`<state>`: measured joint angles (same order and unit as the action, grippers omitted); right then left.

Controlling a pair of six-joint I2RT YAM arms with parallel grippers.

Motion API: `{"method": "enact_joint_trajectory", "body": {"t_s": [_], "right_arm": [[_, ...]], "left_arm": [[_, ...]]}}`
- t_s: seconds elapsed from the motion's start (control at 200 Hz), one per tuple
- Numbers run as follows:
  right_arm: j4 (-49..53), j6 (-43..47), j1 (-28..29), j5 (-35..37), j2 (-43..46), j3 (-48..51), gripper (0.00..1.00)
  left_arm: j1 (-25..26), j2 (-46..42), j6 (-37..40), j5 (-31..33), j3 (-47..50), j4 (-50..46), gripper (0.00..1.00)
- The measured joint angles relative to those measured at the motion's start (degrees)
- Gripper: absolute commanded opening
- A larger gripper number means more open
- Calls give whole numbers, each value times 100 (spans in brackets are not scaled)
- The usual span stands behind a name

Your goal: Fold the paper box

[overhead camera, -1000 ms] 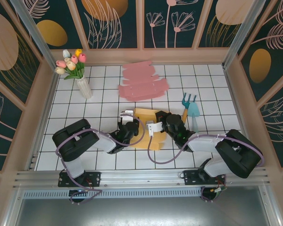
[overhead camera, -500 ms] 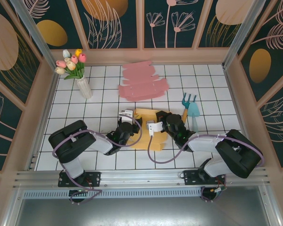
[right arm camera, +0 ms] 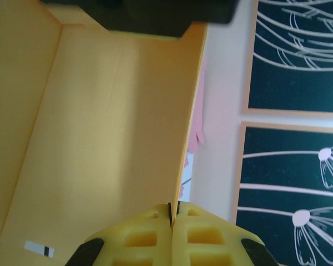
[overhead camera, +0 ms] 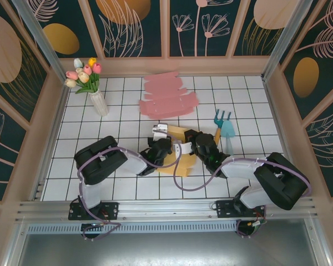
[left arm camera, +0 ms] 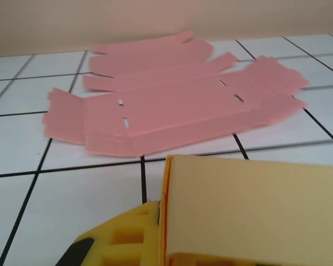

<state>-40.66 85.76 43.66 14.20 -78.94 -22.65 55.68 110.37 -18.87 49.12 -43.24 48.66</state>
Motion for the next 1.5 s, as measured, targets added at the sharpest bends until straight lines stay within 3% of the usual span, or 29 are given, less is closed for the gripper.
{"method": "enact_joint_trajectory", "body": {"t_s": [0.22, 0.27, 0.405, 0.876, 1.066, 1.246, 1.496], "right_arm": [[57, -216, -44, -129, 4, -63, 0], [83, -258, -46, -168, 4, -76, 0], [151, -341, -59, -181, 4, -76, 0], [39, -522, -105, -227, -52, -55, 0], [39, -540, -105, -225, -52, -52, 0], [57, -538, -105, -234, -28, -44, 0], [199, -514, -120, -452, 142, 13, 0]], "left_arm": [[131, 57, -282, 608, -173, -385, 0], [131, 57, -238, 568, -131, -328, 8], [68, 39, -66, 240, 20, -157, 25], [-273, -1370, -28, -1615, 1213, 173, 61], [-282, -1928, -46, -2343, 1674, 407, 61], [-295, -1980, 345, -2649, 2022, 514, 63], [-1034, -1965, 1178, -3945, 2400, 826, 69]]}}
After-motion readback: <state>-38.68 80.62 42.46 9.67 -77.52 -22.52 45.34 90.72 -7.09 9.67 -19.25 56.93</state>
